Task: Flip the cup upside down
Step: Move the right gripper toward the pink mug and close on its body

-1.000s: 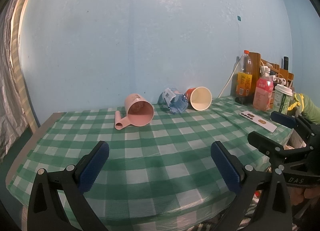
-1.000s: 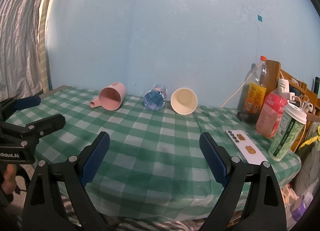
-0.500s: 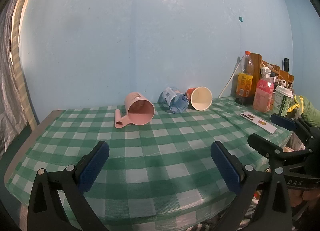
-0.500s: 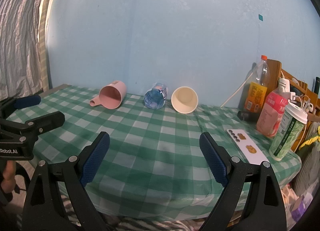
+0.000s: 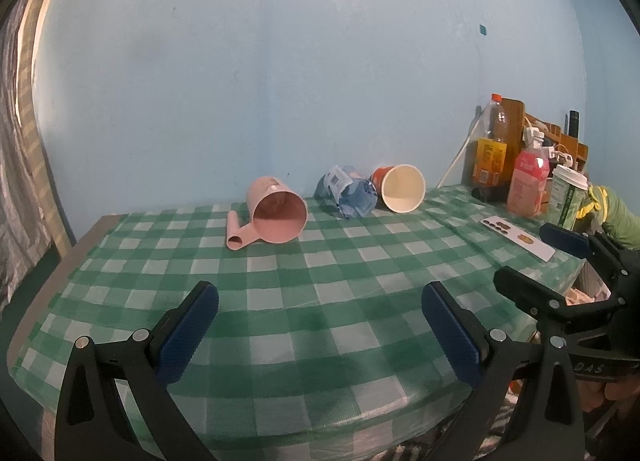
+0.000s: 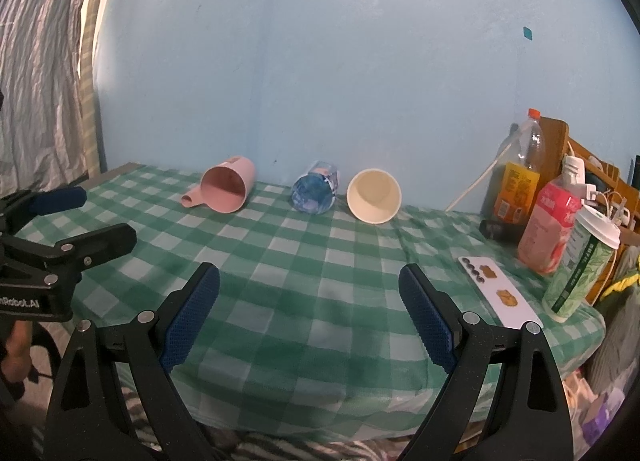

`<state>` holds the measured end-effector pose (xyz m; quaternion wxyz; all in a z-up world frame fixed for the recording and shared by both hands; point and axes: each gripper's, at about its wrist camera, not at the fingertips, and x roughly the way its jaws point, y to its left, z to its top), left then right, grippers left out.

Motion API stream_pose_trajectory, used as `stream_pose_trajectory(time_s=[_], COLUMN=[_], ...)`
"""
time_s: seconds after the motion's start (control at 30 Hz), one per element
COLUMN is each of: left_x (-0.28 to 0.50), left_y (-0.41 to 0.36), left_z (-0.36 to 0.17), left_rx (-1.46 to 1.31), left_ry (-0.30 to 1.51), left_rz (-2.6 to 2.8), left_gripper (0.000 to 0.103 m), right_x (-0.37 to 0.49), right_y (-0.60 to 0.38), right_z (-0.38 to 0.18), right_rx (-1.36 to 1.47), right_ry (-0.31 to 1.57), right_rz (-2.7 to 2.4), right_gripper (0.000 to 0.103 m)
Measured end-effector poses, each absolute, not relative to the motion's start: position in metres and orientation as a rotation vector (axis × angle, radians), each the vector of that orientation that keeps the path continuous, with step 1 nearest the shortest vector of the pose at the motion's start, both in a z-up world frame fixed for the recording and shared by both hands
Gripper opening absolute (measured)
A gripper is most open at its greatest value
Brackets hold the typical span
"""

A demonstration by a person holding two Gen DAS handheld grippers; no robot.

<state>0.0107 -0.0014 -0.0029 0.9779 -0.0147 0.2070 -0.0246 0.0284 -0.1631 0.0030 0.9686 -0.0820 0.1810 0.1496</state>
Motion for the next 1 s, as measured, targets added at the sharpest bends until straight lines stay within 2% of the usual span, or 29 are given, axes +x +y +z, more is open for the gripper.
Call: stream_pose_trajectory(time_s=[0.5, 1.0], left_x=[0.1, 0.198], left_y=[0.023, 0.045], left_z=[0.029, 0.031], left_rx=[-0.067, -0.087], left_ry=[0.57, 0.721], left_rz=[0.009, 0.109], left_gripper=[0.103, 0.103], right_x=[0.11, 0.212], right_y=[-0.153, -0.129], right_z=[0.043, 0.064], right_rx=[-0.084, 0.042], right_ry=[0.509, 0.735], right_rz=[0.399, 0.462], right_gripper=[0.09, 0.09])
